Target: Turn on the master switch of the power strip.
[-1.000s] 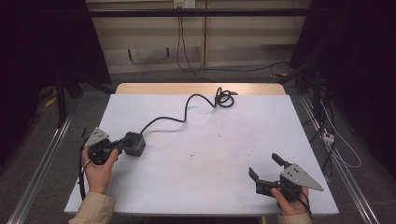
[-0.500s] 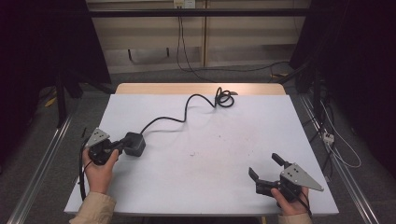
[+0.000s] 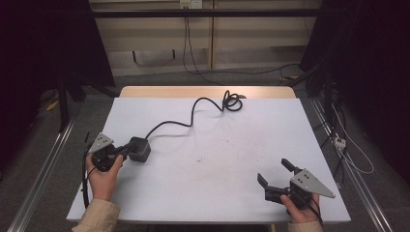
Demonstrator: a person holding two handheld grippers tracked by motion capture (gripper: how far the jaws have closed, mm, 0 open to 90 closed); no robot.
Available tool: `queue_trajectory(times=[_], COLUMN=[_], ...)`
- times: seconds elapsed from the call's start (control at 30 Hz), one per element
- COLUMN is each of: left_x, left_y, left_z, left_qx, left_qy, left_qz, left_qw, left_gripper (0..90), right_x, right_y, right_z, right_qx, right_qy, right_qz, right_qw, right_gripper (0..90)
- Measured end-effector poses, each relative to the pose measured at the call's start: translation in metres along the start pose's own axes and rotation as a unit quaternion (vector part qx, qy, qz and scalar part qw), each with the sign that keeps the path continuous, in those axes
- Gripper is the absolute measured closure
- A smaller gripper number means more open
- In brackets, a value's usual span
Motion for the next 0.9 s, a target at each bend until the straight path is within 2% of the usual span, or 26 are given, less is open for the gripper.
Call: queue_trajectory(times=[0.17, 0.37, 0.43, 0.9], left_x=[0.0, 0.0001, 0.0, 0.0001], left_y=[0.0002, 0.0007, 0.0008, 0.0015], left_z=[-0.0001, 0.0, -0.0001, -0.0002], left_qx=[0.007, 0.002, 0.01, 0.0], left_qy=[-0.004, -0.004, -0.006, -0.005], left_qz=[0.002, -0.001, 0.0, -0.004], left_qw=[1.0, 1.0, 0.9999, 1.0], left_gripper=[90.0, 90.0, 90.0, 90.0], right_x=[-0.0002, -0.0001, 0.0001, 0.0004], right_y=[-0.0001, 0.0002, 0.0002, 0.0001], right_z=[-0.0002, -0.0002, 0.0001, 0.0005], right_qx=[0.001, 0.0, 0.0, 0.001], right_qy=[0.0, 0.0, 0.0, 0.0], right_qz=[-0.001, -0.001, 0.0, 0.0], right_qw=[1.0, 1.0, 1.0, 1.0], right_gripper=[3.3, 3.3, 3.3, 3.3])
Point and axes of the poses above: each handheld gripper's, and its own axes: x roughly forward along the jaws, y roughly out of its underside, z roughly to its left, the point moved 10 cm from there along x, roughly forward along the jaws, and after that the axes turned 1 degree about -x, right-handed, at the moved point
